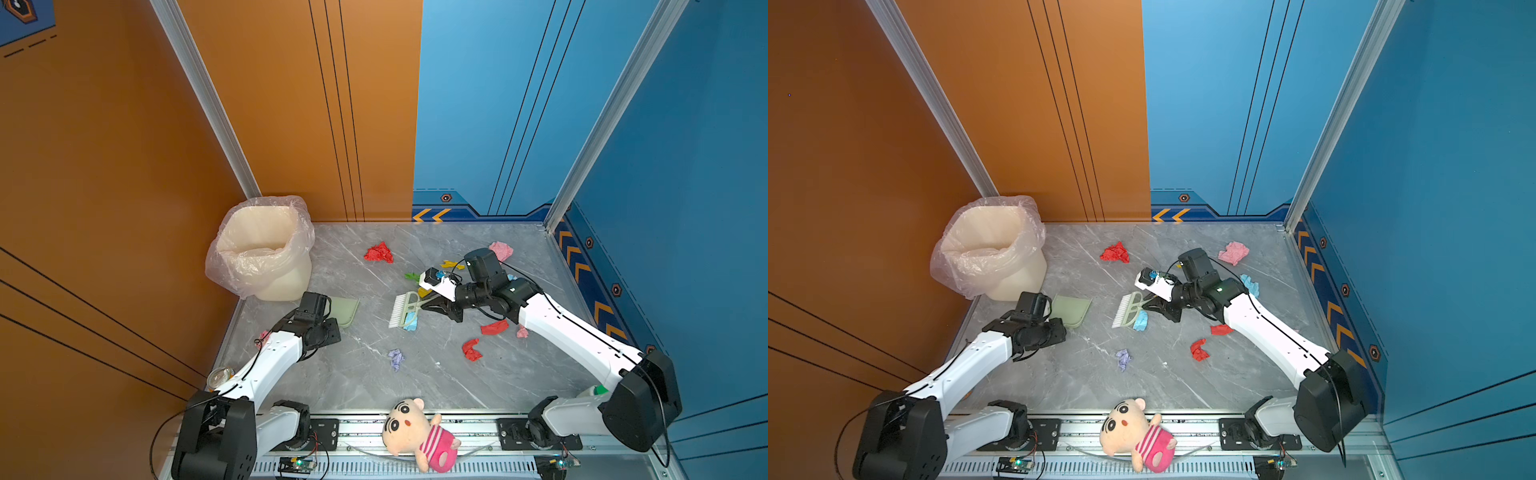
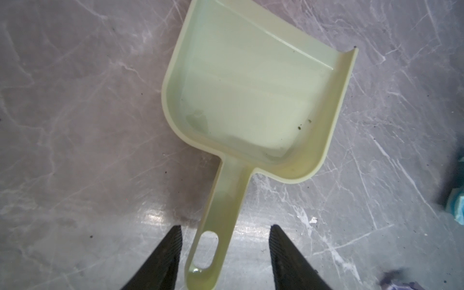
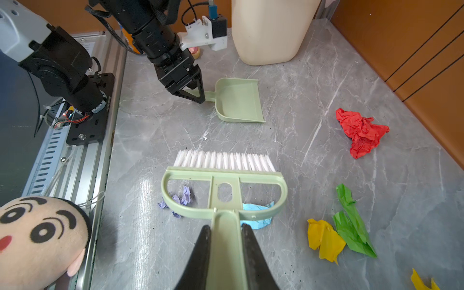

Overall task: Sweep away the paper scraps from the table
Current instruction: 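Close the left gripper on the dustpan handle while the right holds the brush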

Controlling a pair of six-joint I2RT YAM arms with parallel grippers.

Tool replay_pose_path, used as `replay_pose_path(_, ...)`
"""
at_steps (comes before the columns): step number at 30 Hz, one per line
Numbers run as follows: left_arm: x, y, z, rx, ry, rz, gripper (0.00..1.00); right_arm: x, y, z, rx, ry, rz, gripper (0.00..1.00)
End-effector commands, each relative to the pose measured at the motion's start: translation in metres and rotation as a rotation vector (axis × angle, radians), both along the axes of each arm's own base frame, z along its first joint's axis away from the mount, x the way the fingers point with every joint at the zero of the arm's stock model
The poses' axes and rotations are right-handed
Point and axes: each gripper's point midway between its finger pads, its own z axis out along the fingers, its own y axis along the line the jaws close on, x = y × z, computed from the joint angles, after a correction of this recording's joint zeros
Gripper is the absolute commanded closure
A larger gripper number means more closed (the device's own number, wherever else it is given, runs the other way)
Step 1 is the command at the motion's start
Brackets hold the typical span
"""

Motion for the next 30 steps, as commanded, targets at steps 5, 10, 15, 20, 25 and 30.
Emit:
replay_pose_path(5, -0.003, -0.002, -0.006, -0.024, 0.021, -0.010, 0.41, -0.013, 0.000, 0.017, 0.052, -0.086, 0.066, 1.00)
replay_pose_path(10, -0.002, -0.002, -0.008, -0.025, 0.030, -0.012, 0.41, -0.018, -0.001, 0.024, 0.047, -0.120, 0.061, 1.00)
replay_pose_path(15, -0.001, -0.001, -0.011, -0.022, 0.038, -0.007, 0.41, -0.019, -0.003, 0.027, 0.051, -0.119, 0.057, 1.00)
replay_pose_path(20, 0.003, 0.000, -0.013, -0.019, 0.052, 0.000, 0.40, -0.016, -0.001, 0.024, 0.047, -0.111, 0.046, 1.00)
replay_pose_path(25, 0.011, -0.002, -0.014, -0.018, 0.065, -0.009, 0.41, -0.013, -0.001, 0.022, 0.045, -0.113, 0.037, 1.00)
replay_pose_path(30, 0.019, -0.005, -0.016, -0.026, 0.080, -0.026, 0.50, -0.010, -0.001, 0.023, 0.051, -0.104, 0.023, 1.00)
